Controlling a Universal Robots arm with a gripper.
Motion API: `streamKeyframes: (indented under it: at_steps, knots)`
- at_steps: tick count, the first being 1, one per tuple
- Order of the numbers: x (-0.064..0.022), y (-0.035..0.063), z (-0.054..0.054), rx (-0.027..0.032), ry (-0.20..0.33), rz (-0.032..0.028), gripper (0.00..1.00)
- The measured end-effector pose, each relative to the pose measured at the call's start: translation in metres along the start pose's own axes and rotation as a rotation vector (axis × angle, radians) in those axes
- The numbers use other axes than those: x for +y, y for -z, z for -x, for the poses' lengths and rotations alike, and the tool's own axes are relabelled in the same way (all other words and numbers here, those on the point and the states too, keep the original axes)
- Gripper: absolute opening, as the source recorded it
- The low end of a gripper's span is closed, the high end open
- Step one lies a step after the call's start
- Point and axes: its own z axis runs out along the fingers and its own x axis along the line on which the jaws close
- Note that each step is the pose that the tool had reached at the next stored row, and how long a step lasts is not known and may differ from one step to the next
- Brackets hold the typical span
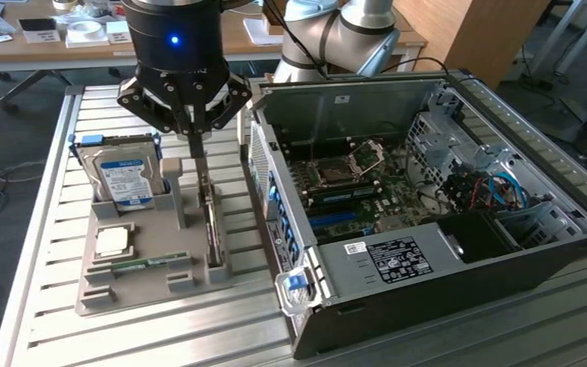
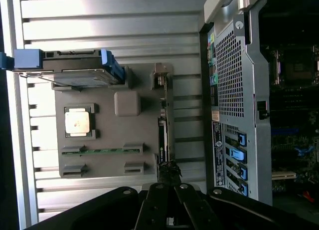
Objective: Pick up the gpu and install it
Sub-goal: 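Pick up the gpu and move the gpu toward the slot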
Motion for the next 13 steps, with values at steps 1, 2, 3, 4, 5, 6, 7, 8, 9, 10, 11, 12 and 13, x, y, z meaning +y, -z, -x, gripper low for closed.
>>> streamKeyframes:
  at_steps: [1,2,3,4,5,6,7,8,9,10,11,12,13]
  knots:
    - [0.0,0.0,0.0,0.0,0.0,0.0,0.11]
    - [0.0,0.0,0.0,0.0,0.0,0.0,0.11]
    - [0.0,0.0,0.0,0.0001,0.0,0.0,0.11]
    - [0.0,0.0,0.0,0.0,0.0,0.0,0.11]
    - [0.0,0.0,0.0,0.0,0.0,0.0,0.11]
    - [0.0,0.0,0.0,0.0,0.0,0.0001,0.17]
    - [0.0,0.0,0.0,0.0,0.0,0.0,0.23]
    - [0.0,0.0,0.0,0.0,0.0,0.0,0.23]
    - [0.0,0.0,0.0,0.0,0.0,0.0,0.29]
    - [0.0,0.0,0.0,0.0,0.0,0.0,0.35]
    - [0.0,0.0,0.0,0.0,0.0,-0.0001,0.35]
    - [0.0,0.0,0.0,0.0,0.0,0.0,0.41]
    - [0.0,0.0,0.0,0.0001,0.0,0.0,0.41]
